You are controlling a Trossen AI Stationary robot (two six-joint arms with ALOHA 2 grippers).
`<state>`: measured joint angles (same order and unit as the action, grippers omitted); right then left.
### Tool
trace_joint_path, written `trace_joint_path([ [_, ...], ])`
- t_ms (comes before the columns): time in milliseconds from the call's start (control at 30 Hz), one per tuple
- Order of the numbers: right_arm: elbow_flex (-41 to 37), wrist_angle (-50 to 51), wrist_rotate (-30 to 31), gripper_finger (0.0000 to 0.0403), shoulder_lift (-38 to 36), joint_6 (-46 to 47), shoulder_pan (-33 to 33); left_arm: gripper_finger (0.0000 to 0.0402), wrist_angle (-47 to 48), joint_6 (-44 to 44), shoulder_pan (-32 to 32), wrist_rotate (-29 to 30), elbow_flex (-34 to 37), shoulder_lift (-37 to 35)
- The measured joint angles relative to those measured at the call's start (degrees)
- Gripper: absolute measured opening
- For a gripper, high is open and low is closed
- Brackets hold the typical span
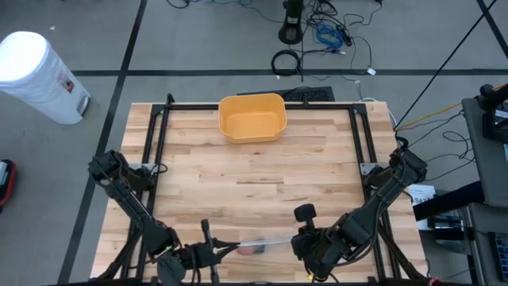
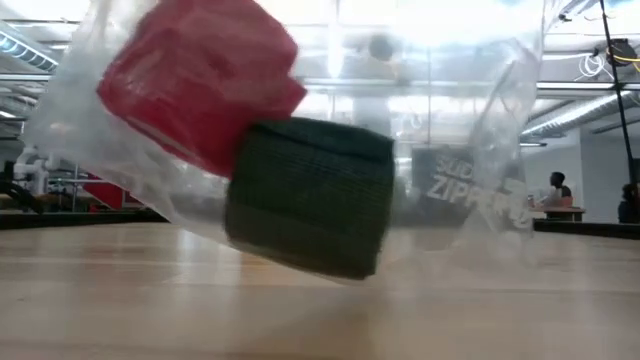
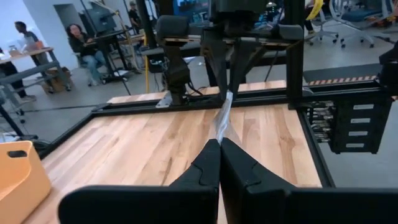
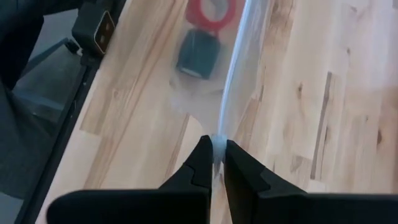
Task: Roll bandage
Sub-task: Close the transparent zip bag, then put the transparent zip bag into the yellow bin
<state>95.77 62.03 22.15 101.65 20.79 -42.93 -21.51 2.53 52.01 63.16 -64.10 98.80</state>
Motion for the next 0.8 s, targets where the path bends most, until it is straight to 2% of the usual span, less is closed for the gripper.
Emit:
trace_joint_path([
  [333, 0.00, 1.39, 0.38, 0.0031, 0.00, 4.07, -0.69, 0.0001, 0.03, -0.33, 0.68, 2.22, 0.00, 0.00],
  [600, -0.15, 0.47, 3.26, 0.0110, -1.24, 4.30, -0.75, 0.0001, -0.03, -0.25, 0.72, 2.58, 0.00, -0.19],
  [800, -0.04, 1.20, 3.41, 0.0153, -3.50, 10.09, -2.39, 0.0001, -0.05, -0.26, 0.65, 2.49, 0.00, -0.17],
])
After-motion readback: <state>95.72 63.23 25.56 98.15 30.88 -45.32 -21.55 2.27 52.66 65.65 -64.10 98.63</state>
